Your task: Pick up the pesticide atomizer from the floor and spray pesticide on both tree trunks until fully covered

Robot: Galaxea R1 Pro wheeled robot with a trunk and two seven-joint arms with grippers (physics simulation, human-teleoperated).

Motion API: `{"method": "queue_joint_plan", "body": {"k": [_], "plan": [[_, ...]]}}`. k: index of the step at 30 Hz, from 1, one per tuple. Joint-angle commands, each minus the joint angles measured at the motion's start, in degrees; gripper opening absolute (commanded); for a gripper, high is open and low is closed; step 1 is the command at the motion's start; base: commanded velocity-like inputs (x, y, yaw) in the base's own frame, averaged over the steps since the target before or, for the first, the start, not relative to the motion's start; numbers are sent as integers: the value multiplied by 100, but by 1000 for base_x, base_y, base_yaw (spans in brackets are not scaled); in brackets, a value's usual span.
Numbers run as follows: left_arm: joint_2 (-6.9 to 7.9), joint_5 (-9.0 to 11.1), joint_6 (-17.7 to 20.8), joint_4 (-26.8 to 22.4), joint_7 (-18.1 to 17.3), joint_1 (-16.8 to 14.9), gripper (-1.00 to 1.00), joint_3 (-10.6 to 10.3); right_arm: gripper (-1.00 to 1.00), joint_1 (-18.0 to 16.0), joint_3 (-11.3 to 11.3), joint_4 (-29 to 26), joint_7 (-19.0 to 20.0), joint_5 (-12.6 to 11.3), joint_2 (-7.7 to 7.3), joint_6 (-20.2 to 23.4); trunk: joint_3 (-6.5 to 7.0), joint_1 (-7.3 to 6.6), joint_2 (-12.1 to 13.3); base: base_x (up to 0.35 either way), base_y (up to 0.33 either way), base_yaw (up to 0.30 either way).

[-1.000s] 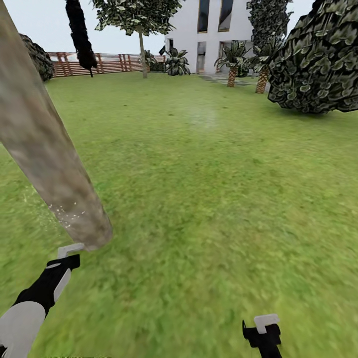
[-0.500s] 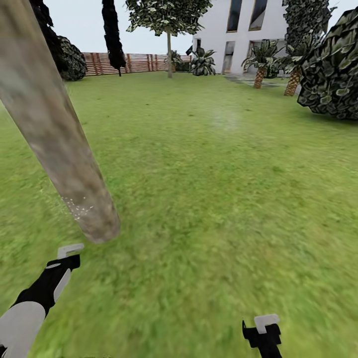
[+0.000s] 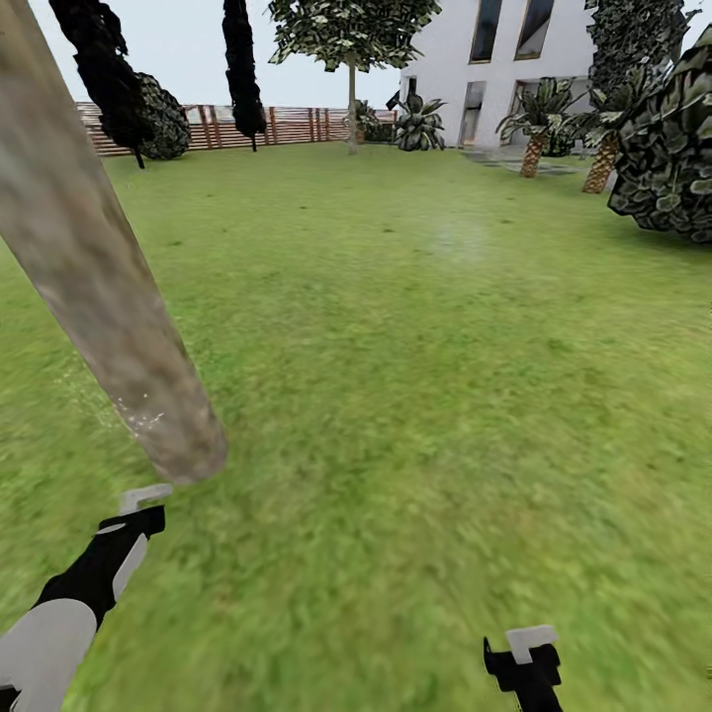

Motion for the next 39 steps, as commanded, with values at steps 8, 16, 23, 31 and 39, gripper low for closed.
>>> {"method": "queue_joint_plan", "body": {"k": [8,16,23,31,39], "plan": [[-171,63,1106,-1448,-76,-104,-100,4,100,-4,-53,3,-14,52,-6,-18,-4,-1,-2,3,-29,194],[-183,128,1919,-2562,-260,-90,-100,-6,100,-4,-53,4,-14,52,-7,-18,-4,-1,-2,0,0,134],[-119,128,1995,-2643,-248,-84,-100,38,100,-4,-53,7,-14,52,-7,-18,-4,-1,-2,16,-11,0],[-178,128,1995,-2713,-231,-54,-100,6,100,-4,-53,6,-14,52,-7,-18,-4,-1,-2,177,-196,0],[-170,115,1995,-2785,-213,-83,-100,40,100,-4,-53,7,-14,52,0,-18,-4,-1,-2,130,-250,149]]}}
